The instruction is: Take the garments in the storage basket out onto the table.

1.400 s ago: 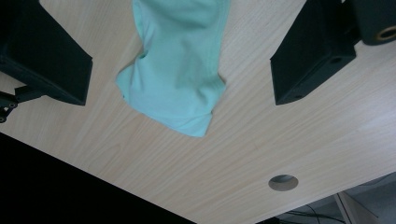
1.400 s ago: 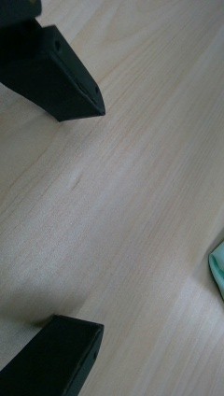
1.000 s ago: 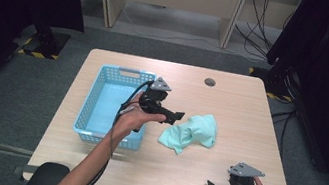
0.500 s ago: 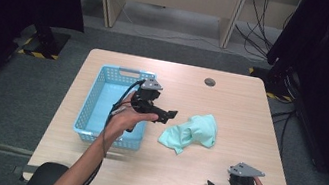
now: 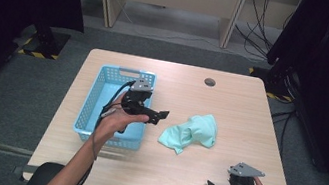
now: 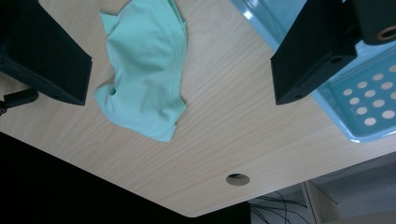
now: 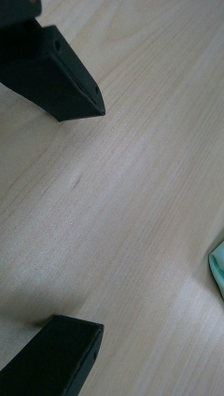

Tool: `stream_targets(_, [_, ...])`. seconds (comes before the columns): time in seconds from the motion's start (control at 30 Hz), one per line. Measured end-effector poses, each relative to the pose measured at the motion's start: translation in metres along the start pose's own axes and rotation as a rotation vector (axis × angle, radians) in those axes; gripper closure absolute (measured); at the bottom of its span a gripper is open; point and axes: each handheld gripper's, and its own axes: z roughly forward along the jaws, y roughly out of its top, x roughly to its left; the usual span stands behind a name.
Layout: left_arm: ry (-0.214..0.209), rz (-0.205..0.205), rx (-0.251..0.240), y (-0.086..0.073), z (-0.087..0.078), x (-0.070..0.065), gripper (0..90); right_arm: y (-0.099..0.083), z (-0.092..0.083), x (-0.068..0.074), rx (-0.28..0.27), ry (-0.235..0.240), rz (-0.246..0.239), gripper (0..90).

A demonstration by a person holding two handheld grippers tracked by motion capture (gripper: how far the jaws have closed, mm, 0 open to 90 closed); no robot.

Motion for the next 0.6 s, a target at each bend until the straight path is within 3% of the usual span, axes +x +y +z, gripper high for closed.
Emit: stream_targets(0.6, [0.042, -0.001, 0.000, -0.015, -0.018, 0.009, 4.3, 0.000, 0.000, 0.000, 0.001, 0.001, 0.001, 0.3])
